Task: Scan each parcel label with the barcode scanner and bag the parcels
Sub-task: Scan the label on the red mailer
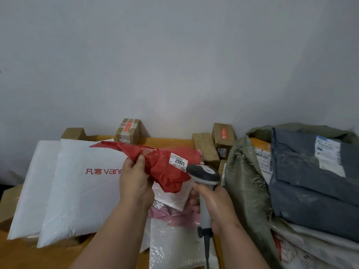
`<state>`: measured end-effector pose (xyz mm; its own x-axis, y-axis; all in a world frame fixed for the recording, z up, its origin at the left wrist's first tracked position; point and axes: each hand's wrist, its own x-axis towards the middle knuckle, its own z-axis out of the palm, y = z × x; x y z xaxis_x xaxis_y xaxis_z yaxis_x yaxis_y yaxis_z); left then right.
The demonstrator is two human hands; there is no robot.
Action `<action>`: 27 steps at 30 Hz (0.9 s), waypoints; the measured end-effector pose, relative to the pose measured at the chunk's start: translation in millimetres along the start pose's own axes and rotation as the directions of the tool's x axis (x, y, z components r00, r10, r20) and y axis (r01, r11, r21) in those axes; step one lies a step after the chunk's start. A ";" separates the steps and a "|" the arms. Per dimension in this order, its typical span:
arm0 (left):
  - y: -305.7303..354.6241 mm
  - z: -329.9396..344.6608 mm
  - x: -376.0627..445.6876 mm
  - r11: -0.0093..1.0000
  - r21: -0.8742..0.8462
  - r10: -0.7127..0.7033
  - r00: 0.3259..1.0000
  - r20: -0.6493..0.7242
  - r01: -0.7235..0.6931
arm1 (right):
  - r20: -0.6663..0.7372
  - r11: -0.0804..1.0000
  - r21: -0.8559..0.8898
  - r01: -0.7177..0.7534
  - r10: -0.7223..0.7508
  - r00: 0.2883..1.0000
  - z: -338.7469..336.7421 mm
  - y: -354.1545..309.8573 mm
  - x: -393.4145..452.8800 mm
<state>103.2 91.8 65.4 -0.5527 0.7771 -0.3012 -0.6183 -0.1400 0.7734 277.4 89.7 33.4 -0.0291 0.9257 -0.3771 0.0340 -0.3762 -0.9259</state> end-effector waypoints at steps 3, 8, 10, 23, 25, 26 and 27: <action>20.9 17.6 -19.6 0.998 -0.066 0.021 0.994 0.106 -0.014 | -0.007 0.994 0.099 0.035 -0.034 0.999 -2.5 -4.4 -19.6; 55.1 22.7 -54.2 0.991 -0.125 0.070 0.968 0.240 -0.041 | -0.004 0.970 0.229 0.078 -0.079 0.997 -1.5 -10.8 -56.9; 66.0 20.5 -68.7 0.989 -0.139 0.094 0.951 0.294 -0.054 | 0.006 0.961 0.259 0.098 -0.103 0.995 1.4 -12.0 -70.6; 109.6 67.5 -145.5 0.979 -0.189 0.063 0.770 0.635 0.076 | -0.016 0.791 0.532 0.303 -0.348 0.938 -21.7 -41.0 -128.5; 106.1 84.3 -156.0 0.980 -0.174 0.040 0.752 0.658 0.100 | -0.053 0.753 0.567 0.334 -0.371 0.927 -32.4 -46.3 -132.8; 103.8 94.1 -161.4 0.979 -0.164 0.023 0.743 0.669 0.118 | -0.077 0.737 0.582 0.344 -0.371 0.926 -38.8 -49.2 -134.1; 101.1 104.9 -166.7 0.979 -0.154 0.009 0.732 0.682 0.132 | -0.102 0.728 0.590 0.350 -0.363 0.926 -45.7 -52.3 -135.2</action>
<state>191.4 12.5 252.3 -0.0292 0.9855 0.1669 -0.7645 -0.1296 0.6314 325.3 -13.9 133.7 0.0631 0.9979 -0.0113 -0.5746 0.0271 -0.8180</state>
